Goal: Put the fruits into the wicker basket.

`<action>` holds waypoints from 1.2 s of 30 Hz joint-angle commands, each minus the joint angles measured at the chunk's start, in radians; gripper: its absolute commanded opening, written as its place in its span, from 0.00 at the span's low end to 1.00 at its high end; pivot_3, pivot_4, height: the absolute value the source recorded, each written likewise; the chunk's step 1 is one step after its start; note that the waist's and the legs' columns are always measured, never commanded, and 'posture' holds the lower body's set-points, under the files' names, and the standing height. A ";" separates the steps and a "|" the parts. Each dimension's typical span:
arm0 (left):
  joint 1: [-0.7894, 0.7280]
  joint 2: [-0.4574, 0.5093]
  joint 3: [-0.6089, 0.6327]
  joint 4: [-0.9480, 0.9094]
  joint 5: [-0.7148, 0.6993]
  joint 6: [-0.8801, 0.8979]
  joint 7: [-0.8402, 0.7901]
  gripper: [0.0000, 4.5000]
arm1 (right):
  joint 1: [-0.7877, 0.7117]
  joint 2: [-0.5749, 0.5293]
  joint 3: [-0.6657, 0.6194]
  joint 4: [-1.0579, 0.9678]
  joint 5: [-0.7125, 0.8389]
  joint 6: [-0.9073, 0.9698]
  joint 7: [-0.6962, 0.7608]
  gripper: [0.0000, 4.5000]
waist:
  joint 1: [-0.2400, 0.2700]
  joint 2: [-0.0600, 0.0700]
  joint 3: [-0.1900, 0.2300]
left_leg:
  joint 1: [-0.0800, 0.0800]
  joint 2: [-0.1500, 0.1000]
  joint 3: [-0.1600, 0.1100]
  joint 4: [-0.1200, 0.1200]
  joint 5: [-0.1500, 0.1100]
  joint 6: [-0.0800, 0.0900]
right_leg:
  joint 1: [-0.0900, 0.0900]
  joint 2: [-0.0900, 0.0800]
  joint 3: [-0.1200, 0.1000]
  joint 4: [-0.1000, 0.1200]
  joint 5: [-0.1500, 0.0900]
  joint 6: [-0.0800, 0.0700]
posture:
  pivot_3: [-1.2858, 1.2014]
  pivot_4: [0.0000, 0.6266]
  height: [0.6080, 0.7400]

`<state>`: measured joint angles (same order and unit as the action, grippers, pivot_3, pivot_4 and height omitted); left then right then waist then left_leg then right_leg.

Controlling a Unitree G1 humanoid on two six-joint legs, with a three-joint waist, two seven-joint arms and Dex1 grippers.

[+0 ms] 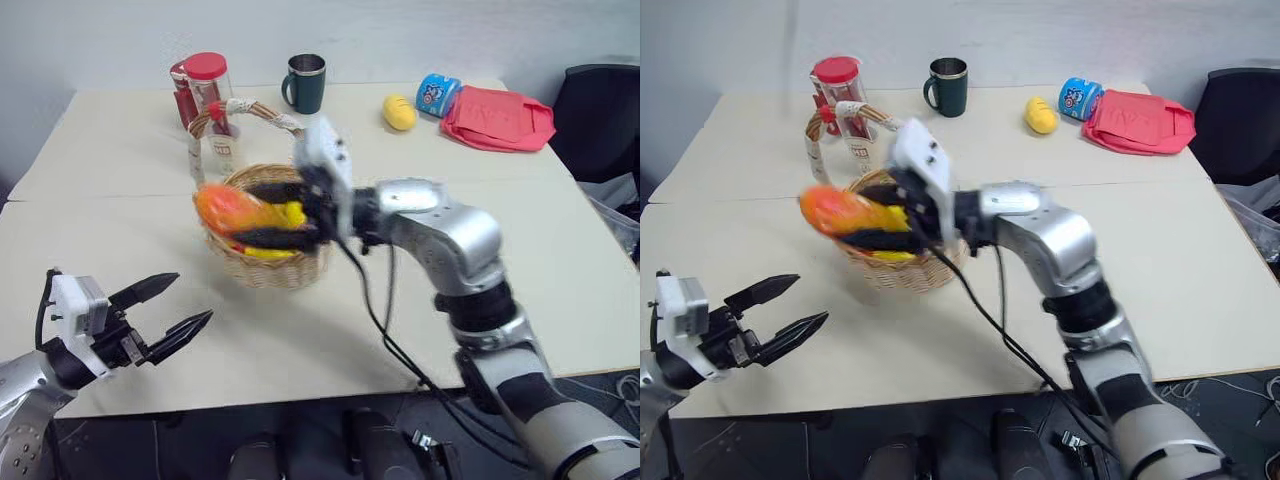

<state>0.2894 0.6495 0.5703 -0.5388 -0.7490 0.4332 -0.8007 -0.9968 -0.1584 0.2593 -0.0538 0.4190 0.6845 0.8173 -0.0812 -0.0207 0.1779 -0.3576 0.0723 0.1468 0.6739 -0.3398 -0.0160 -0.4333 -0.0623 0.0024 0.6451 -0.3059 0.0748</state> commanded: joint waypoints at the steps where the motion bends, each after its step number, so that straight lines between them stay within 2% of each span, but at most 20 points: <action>1: -0.006 -0.009 0.004 -0.044 -0.035 0.002 0.029 1.00 | -0.038 0.059 0.034 0.069 -0.081 -0.069 -0.073 0.69 | -0.002 0.000 0.000 | 0.000 0.000 0.000 0.000 0.000 0.000 | 0.000 0.000 0.000 0.000 0.000 0.000 | 0.52 0.24 1.00; 3: -0.012 -0.005 -0.004 -0.050 -0.039 0.010 0.035 1.00 | -0.048 0.042 0.077 0.115 -0.136 -0.115 -0.047 0.83 | -0.002 0.000 0.000 | -0.001 0.001 -0.001 -0.001 0.000 0.000 | 0.000 0.001 -0.001 0.000 0.000 0.000 | 0.52 0.24 1.00; 5: -0.012 -0.006 -0.011 -0.052 -0.038 0.011 0.039 1.00 | -0.049 0.058 0.066 0.146 -0.164 -0.154 -0.081 0.98 | -0.005 0.000 0.000 | -0.001 0.000 0.000 0.000 0.000 0.000 | 0.000 0.001 -0.001 -0.001 0.000 0.000 | 0.52 0.24 1.00; 8: -0.006 -0.014 -0.025 -0.066 -0.033 0.004 0.044 1.00 | -0.016 0.054 0.044 0.085 -0.145 -0.134 -0.079 0.99 | -0.005 0.000 0.000 | -0.001 0.000 0.000 0.000 0.000 0.000 | -0.001 0.001 0.000 -0.001 0.000 0.000 | 0.52 0.24 1.00; 10: -0.012 -0.023 -0.044 -0.075 -0.028 -0.003 0.051 1.00 | 0.064 0.021 -0.006 -0.033 -0.079 -0.149 -0.038 0.99 | -0.003 -0.001 0.000 | -0.002 0.001 0.000 -0.001 0.000 0.000 | -0.002 0.001 0.000 -0.001 0.000 0.000 | 0.52 0.24 1.00; 12: -0.021 -0.025 -0.059 -0.076 -0.019 -0.011 0.051 1.00 | 0.144 -0.045 -0.037 -0.148 0.005 -0.143 0.065 0.99 | 0.000 -0.001 0.000 | -0.003 0.001 -0.002 -0.003 0.000 -0.001 | -0.002 0.001 0.000 0.000 0.000 0.000 | 0.52 0.24 1.00; 15: -0.042 -0.023 -0.067 -0.073 -0.015 -0.021 0.053 1.00 | 0.263 -0.171 -0.125 -0.296 0.220 -0.035 0.214 0.99 | 0.009 -0.001 -0.001 | -0.006 0.001 -0.003 -0.003 -0.001 0.001 | -0.002 0.001 -0.001 -0.002 0.000 0.001 | 0.52 0.24 1.00; 17: -0.051 -0.014 -0.063 -0.072 -0.027 -0.017 0.050 1.00 | 0.314 -0.269 -0.172 -0.308 0.262 -0.016 0.277 0.99 | 0.012 -0.001 -0.001 | -0.007 0.000 -0.003 -0.002 -0.002 0.002 | -0.003 0.001 -0.001 -0.002 0.001 0.002 | 0.52 0.24 1.00; 20: -0.062 0.004 -0.052 -0.060 -0.035 -0.010 0.039 1.00 | 0.307 -0.349 -0.222 -0.186 0.231 -0.062 0.296 0.99 | 0.004 -0.001 0.000 | -0.007 0.000 -0.001 0.003 -0.003 0.004 | -0.003 0.001 -0.001 -0.006 0.002 0.004 | 0.52 0.24 1.00; 25: -0.080 0.034 -0.037 -0.047 -0.072 0.016 0.021 1.00 | 0.189 -0.373 -0.227 0.131 0.124 -0.246 0.387 0.99 | -0.005 0.000 0.001 | 0.002 -0.004 0.002 0.003 -0.002 0.004 | 0.003 0.003 0.000 -0.003 0.003 0.005 | 0.52 0.24 1.00; 28: -0.096 0.046 -0.037 -0.051 -0.089 0.026 0.027 1.00 | 0.058 -0.296 -0.187 0.397 0.031 -0.419 0.416 0.99 | -0.005 0.001 0.001 | 0.003 -0.004 0.002 0.001 -0.002 0.003 | 0.003 0.003 0.001 -0.003 0.002 0.003 | 0.52 0.24 1.00; 31: -0.114 0.037 -0.045 -0.054 -0.070 0.013 0.051 1.00 | -0.030 -0.182 -0.178 0.573 -0.001 -0.473 0.397 0.99 | -0.011 0.001 0.001 | 0.003 -0.002 0.004 0.000 -0.001 0.002 | 0.002 0.004 0.003 -0.003 0.002 0.003 | 0.52 0.24 1.00; 34: -0.115 0.036 -0.046 -0.066 -0.071 0.017 0.065 1.00 | -0.083 -0.090 -0.148 0.676 -0.040 -0.536 0.444 0.85 | -0.011 0.001 0.001 | 0.002 0.003 0.003 -0.001 -0.001 0.000 | 0.001 0.004 0.003 -0.003 0.002 0.003 | 0.52 0.24 1.00; 36: -0.110 0.036 -0.049 -0.069 -0.066 0.016 0.066 1.00 | -0.106 -0.070 -0.150 0.717 -0.049 -0.533 0.462 0.70 | -0.010 0.001 0.001 | 0.001 0.004 0.003 -0.001 -0.001 0.000 | 0.001 0.004 0.003 -0.001 0.002 0.003 | 0.52 0.24 1.00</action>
<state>0.1714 0.6832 0.5091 -0.5775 -0.8172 0.4616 -0.7395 -1.0600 -0.2248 0.1226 0.6472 0.3731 0.1731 1.2580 -0.0916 -0.0195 0.1792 -0.3575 0.0759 0.1497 0.6732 -0.3406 -0.0157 -0.4324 -0.0586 0.0054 0.6438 -0.3041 0.0778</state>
